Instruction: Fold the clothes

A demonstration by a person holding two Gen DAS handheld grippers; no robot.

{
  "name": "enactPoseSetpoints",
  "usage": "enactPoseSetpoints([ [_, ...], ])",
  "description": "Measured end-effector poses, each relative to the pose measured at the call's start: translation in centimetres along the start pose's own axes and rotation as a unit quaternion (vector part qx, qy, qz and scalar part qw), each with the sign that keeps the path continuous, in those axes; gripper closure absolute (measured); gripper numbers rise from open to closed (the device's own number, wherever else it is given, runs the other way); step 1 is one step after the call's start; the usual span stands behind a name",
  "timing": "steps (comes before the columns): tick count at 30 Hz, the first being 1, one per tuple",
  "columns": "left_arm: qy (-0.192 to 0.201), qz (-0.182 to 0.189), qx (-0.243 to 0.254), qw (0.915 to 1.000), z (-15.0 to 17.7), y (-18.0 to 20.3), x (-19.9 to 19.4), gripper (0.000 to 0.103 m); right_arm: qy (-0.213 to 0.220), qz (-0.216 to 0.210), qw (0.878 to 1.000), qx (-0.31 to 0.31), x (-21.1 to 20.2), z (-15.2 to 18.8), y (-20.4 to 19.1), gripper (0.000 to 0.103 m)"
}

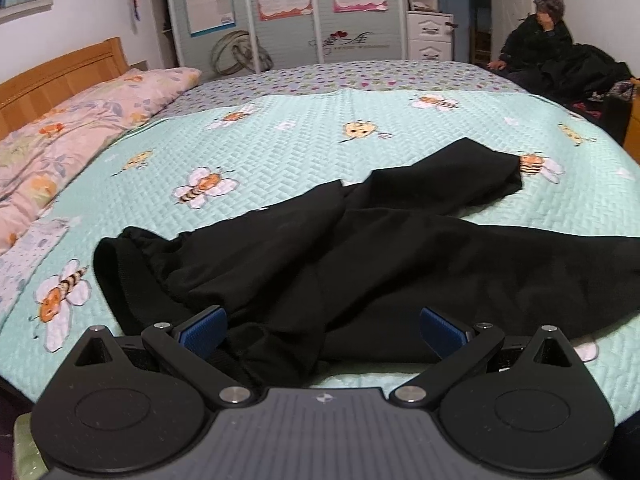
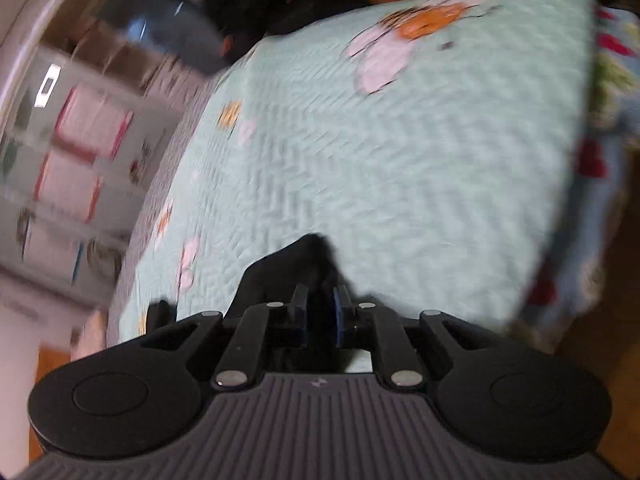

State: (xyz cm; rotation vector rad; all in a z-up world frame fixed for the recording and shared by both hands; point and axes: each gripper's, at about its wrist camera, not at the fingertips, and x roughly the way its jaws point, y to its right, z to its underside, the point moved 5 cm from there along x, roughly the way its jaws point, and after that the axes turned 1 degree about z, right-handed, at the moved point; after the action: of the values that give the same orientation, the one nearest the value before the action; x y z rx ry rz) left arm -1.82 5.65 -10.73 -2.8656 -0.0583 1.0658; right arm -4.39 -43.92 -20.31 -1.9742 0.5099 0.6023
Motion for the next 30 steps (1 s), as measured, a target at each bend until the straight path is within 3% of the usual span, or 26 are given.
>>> enactPoseSetpoints([
  [3, 0.017, 0.019, 0.019, 0.9995, 0.1, 0.9, -0.3, 0.001, 0.084, 0.056, 0.992, -0.07, -2.1, 1.2, -2.1, 0.086],
  [5, 0.026, 0.035, 0.032, 0.9985, 0.2, 1.5, -0.3, 0.001, 0.128, 0.063, 0.973, -0.179, -2.6, 2.9, -5.8, 0.082],
  [6, 0.028, 0.043, 0.036, 0.998, 0.3, 1.7, -0.2, 0.001, 0.131, 0.045, 0.958, -0.251, -2.2, 4.3, -8.4, 0.072],
  [7, 0.029, 0.05, 0.04, 0.9975, 0.4, 1.9, -0.1, 0.001, 0.114, 0.018, 0.948, -0.298, -1.4, 5.7, -10.6, 0.053],
  [9, 0.024, 0.055, 0.044, 0.9972, 0.6, 2.2, 0.6, 0.001, 0.066, -0.037, 0.926, -0.369, 0.6, 8.5, -14.8, 0.036],
  [10, 0.022, 0.057, 0.046, 0.9971, 0.7, 2.3, 0.9, 0.001, 0.04, -0.063, 0.922, -0.381, 1.8, 9.6, -16.6, 0.036],
  [12, 0.02, 0.06, 0.049, 0.9968, 1.0, 2.2, 1.4, 0.001, -0.001, -0.099, 0.924, -0.37, 4.5, 10.9, -19.6, 0.036],
  [15, 0.02, 0.063, 0.052, 0.9965, 1.3, 1.8, 1.9, 0.001, -0.044, -0.12, 0.934, -0.333, 9.8, 11.5, -23.6, 0.036],
  [18, 0.019, 0.067, 0.05, 0.9963, 1.5, 1.2, 2.4, 0.001, -0.074, -0.108, 0.951, -0.278, 15.2, 10.9, -26.0, 0.036],
  [21, 0.014, 0.077, 0.045, 0.9959, 1.7, 0.8, 2.9, 0.001, -0.098, -0.079, 0.969, -0.214, 19.7, 10.2, -26.0, 0.036],
  [23, 0.01, 0.086, 0.041, 0.9954, 1.9, 0.7, 3.1, 0.001, -0.1, -0.074, 0.973, -0.194, 21.6, 10.2, -26.2, 0.036],
  [26, 0.008, 0.097, 0.045, 0.9942, 2.1, 0.9, 3.2, 0.001, -0.09, -0.071, 0.97, -0.215, 23.6, 10.8, -27.0, 0.036],
  [30, 0.008, 0.102, 0.054, 0.9932, 2.4, 1.2, 3.3, 0.001, -0.112, -0.075, 0.95, -0.28, 25.4, 12.9, -28.1, 0.04],
])
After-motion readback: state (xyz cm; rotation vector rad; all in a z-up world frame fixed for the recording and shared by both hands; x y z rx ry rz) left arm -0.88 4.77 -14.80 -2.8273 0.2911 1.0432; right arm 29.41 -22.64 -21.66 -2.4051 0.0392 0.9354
